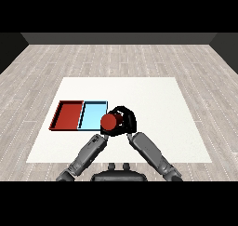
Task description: Pick the red can and put it in the red box
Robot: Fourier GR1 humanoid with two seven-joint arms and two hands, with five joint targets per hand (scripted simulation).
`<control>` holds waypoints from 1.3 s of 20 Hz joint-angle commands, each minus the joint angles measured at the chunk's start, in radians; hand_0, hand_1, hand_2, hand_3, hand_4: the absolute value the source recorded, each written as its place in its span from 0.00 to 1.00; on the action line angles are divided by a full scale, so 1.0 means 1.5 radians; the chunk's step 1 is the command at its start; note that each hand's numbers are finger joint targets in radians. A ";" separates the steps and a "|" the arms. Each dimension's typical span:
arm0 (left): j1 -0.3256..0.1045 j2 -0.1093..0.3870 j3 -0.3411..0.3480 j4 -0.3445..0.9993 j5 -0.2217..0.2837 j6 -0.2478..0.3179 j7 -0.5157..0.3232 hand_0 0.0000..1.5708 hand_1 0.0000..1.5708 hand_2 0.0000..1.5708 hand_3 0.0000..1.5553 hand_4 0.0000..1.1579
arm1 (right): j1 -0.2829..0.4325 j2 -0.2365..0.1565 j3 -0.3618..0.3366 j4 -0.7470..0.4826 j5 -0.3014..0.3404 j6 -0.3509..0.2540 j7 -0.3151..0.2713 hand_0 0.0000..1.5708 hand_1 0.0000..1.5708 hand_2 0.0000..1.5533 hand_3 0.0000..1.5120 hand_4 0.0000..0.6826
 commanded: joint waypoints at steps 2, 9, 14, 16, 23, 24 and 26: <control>-0.005 0.000 -0.003 -0.022 0.016 0.007 -0.052 1.00 1.00 1.00 0.97 0.99 | -0.003 0.003 -0.005 0.018 0.046 -0.006 0.057 0.00 0.00 0.00 0.00 0.00; -0.033 0.000 0.026 0.012 0.008 0.023 -0.062 1.00 1.00 1.00 0.97 0.98 | 0.048 -0.001 -0.016 -0.001 0.073 0.035 0.068 0.00 0.00 0.00 0.00 0.00; 0.002 0.000 -0.041 -0.010 0.021 0.061 -0.072 1.00 1.00 1.00 0.96 0.98 | 0.021 0.007 -0.044 0.005 0.074 0.029 0.087 0.00 0.00 0.00 0.00 0.00; -0.013 0.000 -0.007 0.047 0.031 0.022 -0.110 1.00 1.00 1.00 0.96 0.98 | -0.016 0.007 -0.037 0.059 0.035 0.012 0.054 0.00 0.00 0.00 0.00 0.00; -0.067 0.000 0.030 0.057 0.025 0.038 -0.053 1.00 1.00 1.00 0.94 0.98 | 0.060 0.007 -0.076 -0.047 0.067 0.063 0.103 0.00 0.00 0.00 0.00 0.00; -0.007 0.011 0.027 -0.043 -0.041 0.055 -0.006 1.00 1.00 1.00 0.94 0.98 | 0.057 0.004 -0.100 -0.086 0.052 0.080 0.130 0.00 0.00 0.00 0.00 0.00; 0.010 0.008 0.061 -0.028 -0.045 0.019 -0.027 1.00 1.00 0.99 0.94 0.98 | 0.090 -0.008 -0.085 -0.124 0.086 0.078 0.148 0.00 0.00 0.00 0.00 0.00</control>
